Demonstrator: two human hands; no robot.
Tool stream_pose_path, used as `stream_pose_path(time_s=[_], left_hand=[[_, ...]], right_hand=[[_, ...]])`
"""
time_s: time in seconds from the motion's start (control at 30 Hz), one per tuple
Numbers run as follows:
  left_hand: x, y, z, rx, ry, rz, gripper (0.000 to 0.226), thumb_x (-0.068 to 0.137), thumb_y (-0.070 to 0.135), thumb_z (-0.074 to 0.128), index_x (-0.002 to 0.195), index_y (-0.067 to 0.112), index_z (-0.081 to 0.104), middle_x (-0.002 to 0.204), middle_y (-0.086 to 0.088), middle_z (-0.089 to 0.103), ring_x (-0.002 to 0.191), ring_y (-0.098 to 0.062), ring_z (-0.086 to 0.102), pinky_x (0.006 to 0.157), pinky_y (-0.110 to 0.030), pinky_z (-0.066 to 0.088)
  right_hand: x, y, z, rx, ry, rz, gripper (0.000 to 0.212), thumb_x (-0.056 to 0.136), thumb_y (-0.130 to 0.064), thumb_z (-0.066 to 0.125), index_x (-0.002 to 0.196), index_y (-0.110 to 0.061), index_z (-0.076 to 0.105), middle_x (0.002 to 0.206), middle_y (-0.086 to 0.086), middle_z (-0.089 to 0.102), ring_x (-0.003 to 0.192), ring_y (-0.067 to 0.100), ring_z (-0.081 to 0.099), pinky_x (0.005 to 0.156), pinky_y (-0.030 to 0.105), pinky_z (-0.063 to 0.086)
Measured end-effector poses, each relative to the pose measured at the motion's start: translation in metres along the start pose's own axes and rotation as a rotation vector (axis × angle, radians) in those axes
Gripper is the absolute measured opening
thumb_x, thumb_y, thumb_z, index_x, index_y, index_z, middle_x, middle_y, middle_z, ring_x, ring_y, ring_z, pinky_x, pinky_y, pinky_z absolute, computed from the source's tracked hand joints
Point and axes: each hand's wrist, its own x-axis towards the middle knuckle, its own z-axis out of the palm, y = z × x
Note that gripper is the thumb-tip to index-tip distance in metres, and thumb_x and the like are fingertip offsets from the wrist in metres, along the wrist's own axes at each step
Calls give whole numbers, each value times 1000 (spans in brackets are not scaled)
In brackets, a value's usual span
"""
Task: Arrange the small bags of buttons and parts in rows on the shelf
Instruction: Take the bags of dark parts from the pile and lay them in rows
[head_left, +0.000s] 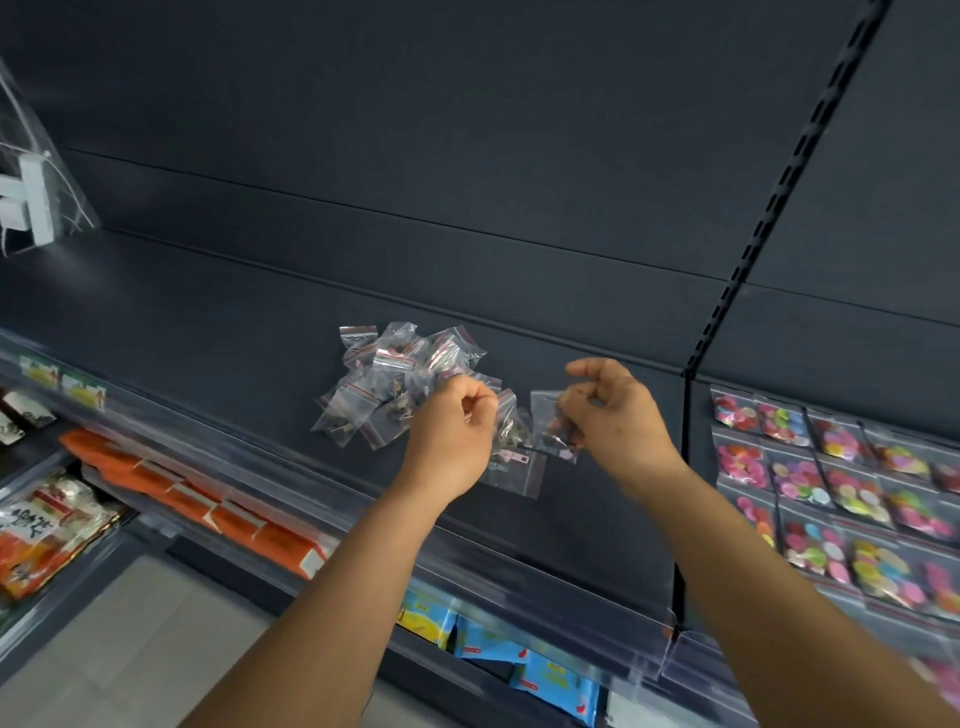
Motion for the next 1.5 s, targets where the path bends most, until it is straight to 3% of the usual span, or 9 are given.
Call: stream_pose_path(time_s=[0.2,0.47,0.6,0.7,0.8,0.87,1.03,1.33,1.5], left_hand=[[-2,15,15,-54,-70,93,17,92,17,53,78,27,56,72,7,64,62,-5,56,58,-18,45],[-14,48,54,-145,-177,234,15,88,18,56,76,26,60,64,12,58,56,0,49,52,-12,40],[-22,74,79,-187,-256,277,12,87,22,58,77,26,63,62,18,59,56,-2,51,52,-13,41],[-31,97,106,-285,-323,195,5,87,28,59,87,31,63,72,14,66,68,-7,62,60,-18,48],[-44,121,140,-308,-493,93,21,85,32,65,104,25,61,91,2,71,84,-12,68,78,-33,56],[-57,141,165,-264,-530,119,12,84,24,67,95,17,66,90,-5,72,81,-19,69,79,-40,57],[-86,186,237,-372,-448,30,6,85,12,64,89,8,63,86,-10,69,59,-14,65,55,-26,53],[-133,242,339,-359,-521,1,4,83,17,66,83,21,67,82,4,72,80,-13,67,77,-35,54],[-139,258,363,-289,-614,86,13,83,12,68,92,21,66,88,6,73,83,-11,69,76,-32,55]], right_hand=[[-26,-12,-10,-108,-120,-11,16,88,-16,61,99,-26,68,67,-4,59,59,11,52,61,26,49],[-56,-12,-54,-159,-35,69,7,85,-25,67,92,-24,69,71,-6,66,64,8,59,69,27,52],[-72,-15,-92,-173,5,56,5,88,-20,63,85,-18,67,59,-10,61,54,4,53,58,18,46],[-83,-13,-126,-164,93,59,19,89,-19,61,72,-12,63,53,-7,54,45,6,43,48,16,39],[-91,-5,-169,-127,205,54,23,89,-20,61,72,-6,61,54,-4,52,55,15,43,56,28,39],[-97,2,-202,-60,229,33,19,89,-17,62,73,-6,63,55,-5,54,56,13,44,56,26,41],[-112,21,-291,225,283,-6,21,84,1,63,89,-19,65,63,-7,63,52,8,51,48,19,44],[-136,50,-406,245,335,39,25,80,2,68,96,-16,64,66,-5,66,58,14,53,57,24,47],[-144,58,-432,111,271,72,8,84,-12,69,87,-17,72,60,-4,62,48,8,46,48,19,44]])
